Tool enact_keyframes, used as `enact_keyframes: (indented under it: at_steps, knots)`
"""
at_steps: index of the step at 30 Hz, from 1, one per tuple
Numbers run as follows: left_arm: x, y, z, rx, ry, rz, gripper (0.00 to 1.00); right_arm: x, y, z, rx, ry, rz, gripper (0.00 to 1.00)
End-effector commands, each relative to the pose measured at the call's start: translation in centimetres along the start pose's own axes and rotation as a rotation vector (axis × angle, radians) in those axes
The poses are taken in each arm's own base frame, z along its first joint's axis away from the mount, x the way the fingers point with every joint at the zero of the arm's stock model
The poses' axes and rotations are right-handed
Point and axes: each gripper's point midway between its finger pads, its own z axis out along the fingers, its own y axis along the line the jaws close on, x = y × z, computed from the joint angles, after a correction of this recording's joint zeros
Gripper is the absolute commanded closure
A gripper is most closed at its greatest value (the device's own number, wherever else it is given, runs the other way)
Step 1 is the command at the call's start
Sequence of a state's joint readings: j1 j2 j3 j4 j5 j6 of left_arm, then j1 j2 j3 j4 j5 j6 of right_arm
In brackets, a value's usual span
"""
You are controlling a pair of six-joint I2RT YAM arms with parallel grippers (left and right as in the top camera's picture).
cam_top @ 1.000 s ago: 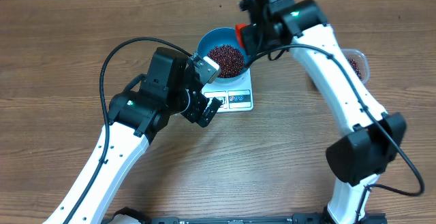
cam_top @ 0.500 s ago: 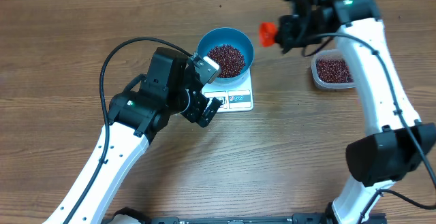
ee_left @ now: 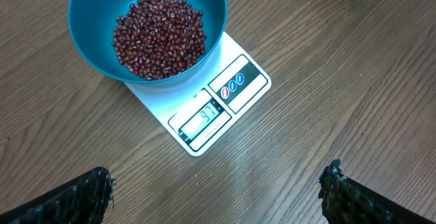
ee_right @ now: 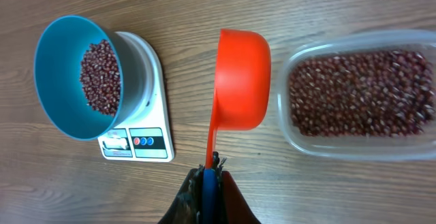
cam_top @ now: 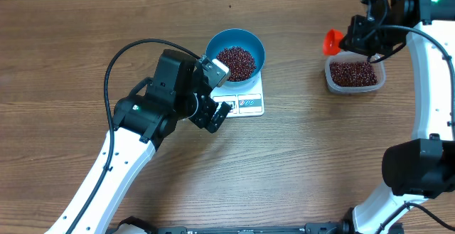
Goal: Scoop item into bowl and weigh 150g on scale
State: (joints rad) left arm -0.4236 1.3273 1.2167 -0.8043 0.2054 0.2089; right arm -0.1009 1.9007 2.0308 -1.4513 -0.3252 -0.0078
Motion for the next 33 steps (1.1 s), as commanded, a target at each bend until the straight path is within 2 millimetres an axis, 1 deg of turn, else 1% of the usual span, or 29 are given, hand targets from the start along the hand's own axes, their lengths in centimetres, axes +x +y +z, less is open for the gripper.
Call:
enact_keyframes:
  at_steps: [1,6,10,11,13,18,21,23,26,28,29,33]
  knots:
    - [-1.0,-0.1,-0.9,-0.005,-0.034,-0.005,0.01,-0.6,0.4,-2.3,-0.007,-0.063,-0.035,0.96]
    - [-1.0,-0.1,-0.9,-0.005,-0.034,-0.005,0.01,-0.3,-0.7,-2.5,0.038,-0.053,-0.041,0.96]
    - [-1.0,-0.1,-0.9,-0.005,-0.034,-0.005,0.01,0.0,-3.1,-3.1,0.084,-0.044,0.006,0.96]
    - [-1.0,0.0,-0.9,-0.005,-0.034,-0.006,0.00,0.1,-4.0,-3.4,0.090,-0.044,0.010,0.96]
    - [-1.0,-0.1,-0.9,-0.005,-0.034,-0.005,0.00,0.2,-4.9,-3.6,0.098,-0.044,0.003,0.96]
    - [-1.0,-0.1,-0.9,-0.005,-0.034,-0.005,0.00,1.0,-7.1,-3.3,0.111,-0.014,-0.005,0.96]
    - [-1.0,-0.1,-0.9,-0.005,-0.034,-0.005,0.00,1.8,-8.9,-2.4,0.124,0.012,0.022,0.96]
    - [-1.0,-0.1,-0.9,-0.005,-0.034,-0.005,0.00,2.4,-10.6,-1.5,0.161,0.035,0.048,0.96]
    - [-1.0,-0.1,-0.9,-0.005,-0.034,-0.005,0.00,2.7,-11.6,-0.7,0.171,0.042,0.060,0.96]
    - [-1.0,-0.1,-0.9,-0.005,-0.034,-0.005,0.00,2.8,-12.1,0.4,0.171,0.045,0.015,0.96]
    - [-1.0,-0.1,-0.9,-0.005,-0.034,-0.005,0.01,2.8,-12.8,1.1,0.194,0.042,0.011,0.96]
    - [-1.0,-0.1,-0.9,-0.005,-0.034,-0.005,0.00,3.5,-14.8,2.7,0.267,0.062,0.011,0.96]
